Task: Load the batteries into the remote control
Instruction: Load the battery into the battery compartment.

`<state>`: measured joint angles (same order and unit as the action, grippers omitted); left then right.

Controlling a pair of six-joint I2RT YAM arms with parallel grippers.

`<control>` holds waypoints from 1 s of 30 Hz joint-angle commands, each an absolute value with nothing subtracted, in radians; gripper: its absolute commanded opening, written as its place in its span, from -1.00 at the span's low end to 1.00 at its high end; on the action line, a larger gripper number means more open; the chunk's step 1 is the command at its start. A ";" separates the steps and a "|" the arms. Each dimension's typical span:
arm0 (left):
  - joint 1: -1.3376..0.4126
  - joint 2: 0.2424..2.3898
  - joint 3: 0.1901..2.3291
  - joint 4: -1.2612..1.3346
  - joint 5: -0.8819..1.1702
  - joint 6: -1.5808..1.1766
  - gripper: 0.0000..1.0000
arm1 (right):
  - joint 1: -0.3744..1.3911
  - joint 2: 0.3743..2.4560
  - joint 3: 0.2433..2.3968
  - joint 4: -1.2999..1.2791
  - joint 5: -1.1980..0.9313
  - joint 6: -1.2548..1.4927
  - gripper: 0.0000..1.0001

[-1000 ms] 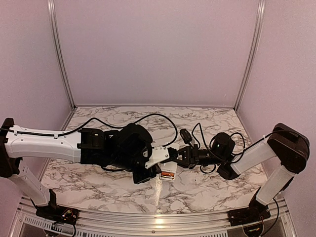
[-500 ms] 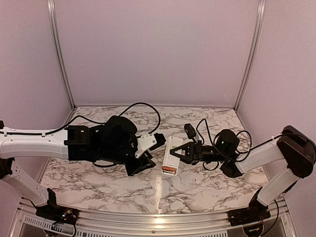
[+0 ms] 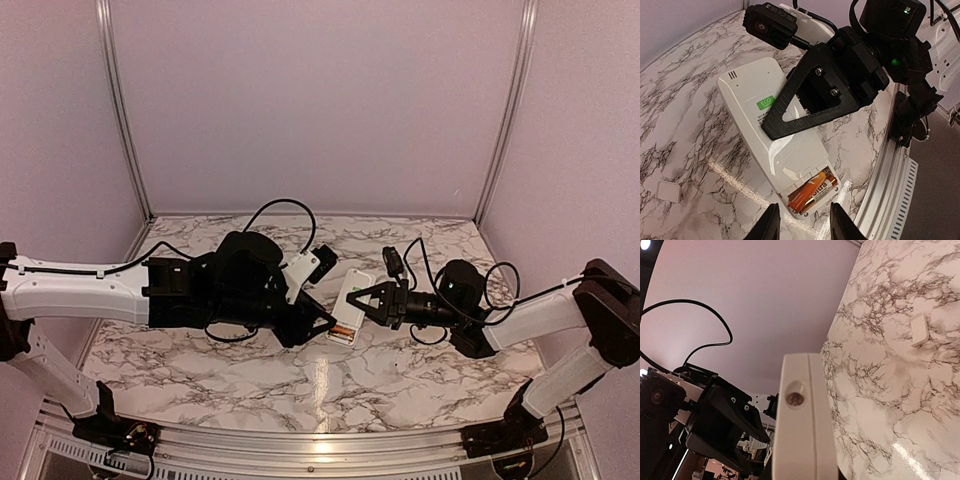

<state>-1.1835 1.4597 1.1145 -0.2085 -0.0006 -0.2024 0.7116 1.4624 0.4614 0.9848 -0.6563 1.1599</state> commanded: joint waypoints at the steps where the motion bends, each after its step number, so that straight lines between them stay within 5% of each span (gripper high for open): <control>1: -1.180 1.533 1.200 -0.255 0.014 -0.320 -0.32 | 0.706 1.463 0.485 0.998 -0.625 1.181 -1.00; 21: -1.170 1.574 1.288 -0.399 -0.009 -0.444 -0.50 | 0.705 1.439 0.488 0.928 -0.603 1.181 -1.00; 30: -1.167 1.635 1.348 -0.470 0.024 -0.456 -0.77 | 0.706 1.433 0.492 0.924 -0.612 1.181 -1.00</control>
<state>-1.1709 1.6028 1.3148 -0.4061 0.0036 -0.4492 0.7113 1.4612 0.4614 0.9173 -0.6167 1.1778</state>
